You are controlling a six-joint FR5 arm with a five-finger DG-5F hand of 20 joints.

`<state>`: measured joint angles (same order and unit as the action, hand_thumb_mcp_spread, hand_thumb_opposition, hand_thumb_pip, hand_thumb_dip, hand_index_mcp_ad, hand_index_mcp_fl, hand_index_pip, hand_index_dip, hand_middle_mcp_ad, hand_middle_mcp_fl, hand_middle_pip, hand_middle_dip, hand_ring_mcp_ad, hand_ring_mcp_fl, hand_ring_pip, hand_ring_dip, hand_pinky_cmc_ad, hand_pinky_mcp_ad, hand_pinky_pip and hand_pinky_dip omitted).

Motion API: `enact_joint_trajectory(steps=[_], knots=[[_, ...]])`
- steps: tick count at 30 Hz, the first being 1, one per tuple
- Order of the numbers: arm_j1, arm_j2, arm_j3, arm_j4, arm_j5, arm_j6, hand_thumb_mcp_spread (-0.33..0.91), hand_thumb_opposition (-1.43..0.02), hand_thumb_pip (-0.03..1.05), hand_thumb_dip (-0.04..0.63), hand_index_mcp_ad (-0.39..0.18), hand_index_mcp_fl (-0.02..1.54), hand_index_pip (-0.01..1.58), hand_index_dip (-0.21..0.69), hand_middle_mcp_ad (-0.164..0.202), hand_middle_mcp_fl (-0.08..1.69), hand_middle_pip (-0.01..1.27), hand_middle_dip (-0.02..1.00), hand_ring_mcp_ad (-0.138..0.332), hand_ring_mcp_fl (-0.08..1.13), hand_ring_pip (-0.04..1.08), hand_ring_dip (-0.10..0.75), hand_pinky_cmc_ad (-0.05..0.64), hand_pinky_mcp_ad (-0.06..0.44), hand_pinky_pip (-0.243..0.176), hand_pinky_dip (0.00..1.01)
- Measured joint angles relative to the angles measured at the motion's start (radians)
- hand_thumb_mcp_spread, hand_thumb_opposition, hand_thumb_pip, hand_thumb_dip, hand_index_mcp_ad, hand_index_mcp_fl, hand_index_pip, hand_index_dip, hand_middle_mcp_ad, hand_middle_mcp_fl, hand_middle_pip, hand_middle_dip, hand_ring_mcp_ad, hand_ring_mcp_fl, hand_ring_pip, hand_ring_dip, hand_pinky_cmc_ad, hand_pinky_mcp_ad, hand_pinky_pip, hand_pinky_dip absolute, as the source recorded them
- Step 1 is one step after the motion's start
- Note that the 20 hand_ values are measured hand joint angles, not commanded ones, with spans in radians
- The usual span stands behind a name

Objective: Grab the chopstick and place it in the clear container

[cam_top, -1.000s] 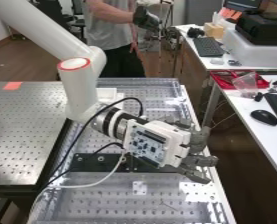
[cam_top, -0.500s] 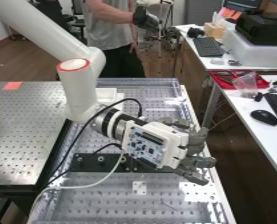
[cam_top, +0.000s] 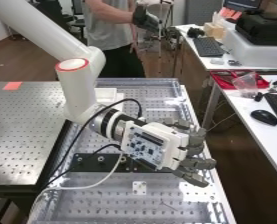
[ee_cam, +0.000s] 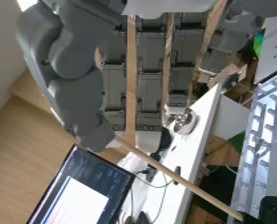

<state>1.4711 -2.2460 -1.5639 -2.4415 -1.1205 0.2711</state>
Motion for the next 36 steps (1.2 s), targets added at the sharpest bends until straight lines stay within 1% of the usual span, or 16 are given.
enact_joint_trajectory(steps=[6, 8, 10, 13, 15, 16, 17, 18, 19, 20, 21, 22, 27, 30, 33, 36], knots=[[-0.002, 0.001, -0.001, 0.003, 0.002, -0.005, 0.52, -0.90, 0.60, 0.281, -0.101, 0.72, 0.97, -0.005, 0.063, 0.85, 0.59, 0.62, 0.080, 0.56, 0.08, 0.424, 0.319, 0.183, 0.012, 0.18], [-0.002, 0.001, -0.001, 0.006, 0.004, -0.008, 0.52, -0.93, 0.58, 0.284, -0.105, 0.79, 1.04, -0.012, 0.059, 0.85, 0.60, 0.61, 0.084, 0.56, 0.08, 0.424, 0.319, 0.183, 0.012, 0.18], [-0.001, 0.001, 0.000, 0.007, 0.009, -0.010, 0.52, -0.96, 0.58, 0.284, -0.110, 0.79, 1.05, -0.012, 0.061, 0.85, 0.60, 0.61, 0.084, 0.60, 0.08, 0.424, 0.319, 0.180, 0.012, 0.18], [0.000, 0.001, 0.000, 0.012, 0.016, -0.016, 0.52, -0.99, 0.56, 0.284, -0.106, 0.82, 1.06, -0.012, 0.061, 0.94, 0.62, 0.61, 0.080, 0.62, 0.08, 0.424, 0.326, 0.180, 0.012, 0.18], [0.001, 0.001, 0.000, 0.015, 0.021, -0.018, 0.56, -1.02, 0.51, 0.284, -0.106, 0.85, 1.06, -0.012, 0.058, 1.03, 0.68, 0.61, 0.084, 0.65, 0.08, 0.424, 0.326, 0.180, 0.012, 0.18], [0.001, 0.001, 0.000, 0.018, 0.025, -0.020, 0.57, -1.02, 0.51, 0.281, -0.110, 0.85, 1.06, -0.012, 0.058, 1.12, 0.71, 0.62, 0.082, 0.66, 0.08, 0.424, 0.326, 0.183, 0.012, 0.18], [0.002, 0.001, -0.001, 0.019, 0.029, -0.020, 0.57, -1.02, 0.51, 0.279, -0.106, 0.85, 1.05, -0.010, 0.058, 1.16, 0.73, 0.62, 0.080, 0.67, 0.08, 0.421, 0.326, 0.183, 0.012, 0.18], [0.003, 0.001, -0.001, 0.020, 0.030, -0.021, 0.57, -1.02, 0.50, 0.283, -0.106, 0.86, 1.05, -0.010, 0.058, 1.16, 0.74, 0.62, 0.079, 0.69, 0.08, 0.424, 0.326, 0.183, 0.012, 0.18], [0.004, 0.000, -0.001, 0.023, 0.035, -0.021, 0.58, -1.03, 0.50, 0.269, -0.106, 0.87, 1.04, 0.000, 0.061, 1.16, 0.75, 0.64, 0.075, 0.71, 0.08, 0.424, 0.333, 0.183, 0.014, 0.18], [0.005, 0.000, -0.002, 0.027, 0.039, -0.023, 0.58, -1.03, 0.50, 0.267, -0.106, 0.88, 1.02, 0.005, 0.058, 1.16, 0.75, 0.64, 0.077, 0.70, 0.08, 0.426, 0.328, 0.185, 0.014, 0.18], [0.005, 0.000, -0.002, 0.029, 0.041, -0.024, 0.58, -1.03, 0.50, 0.267, -0.106, 0.89, 1.02, 0.014, 0.058, 1.16, 0.75, 0.64, 0.079, 0.72, 0.08, 0.426, 0.347, 0.195, 0.016, 0.18], [0.007, -0.001, -0.003, 0.033, 0.048, -0.026, 0.60, -1.03, 0.50, 0.267, -0.106, 0.88, 1.01, 0.017, 0.058, 1.17, 0.75, 0.64, 0.075, 0.74, 0.08, 0.426, 0.344, 0.201, 0.016, 0.18], [0.012, -0.004, 0.001, 0.044, 0.064, -0.038, 0.60, -1.04, 0.50, 0.265, -0.106, 0.93, 0.95, 0.019, 0.061, 1.22, 0.72, 0.64, 0.065, 0.80, 0.08, 0.426, 0.363, 0.201, 0.016, 0.18], [0.012, -0.007, 0.007, 0.039, 0.061, -0.040, 0.60, -1.04, 0.50, 0.265, -0.106, 0.94, 0.93, 0.021, 0.058, 1.23, 0.70, 0.64, 0.068, 0.80, 0.08, 0.426, 0.372, 0.201, 0.016, 0.18], [0.013, -0.009, 0.014, 0.030, 0.056, -0.037, 0.60, -1.04, 0.50, 0.265, -0.106, 0.95, 0.92, 0.021, 0.058, 1.24, 0.69, 0.64, 0.052, 0.82, 0.08, 0.426, 0.375, 0.202, 0.016, 0.18], [0.012, -0.009, 0.017, 0.025, 0.050, -0.038, 0.61, -1.04, 0.49, 0.267, -0.106, 0.95, 0.91, 0.033, 0.058, 1.25, 0.68, 0.64, 0.054, 0.82, 0.08, 0.426, 0.377, 0.199, 0.016, 0.18]])
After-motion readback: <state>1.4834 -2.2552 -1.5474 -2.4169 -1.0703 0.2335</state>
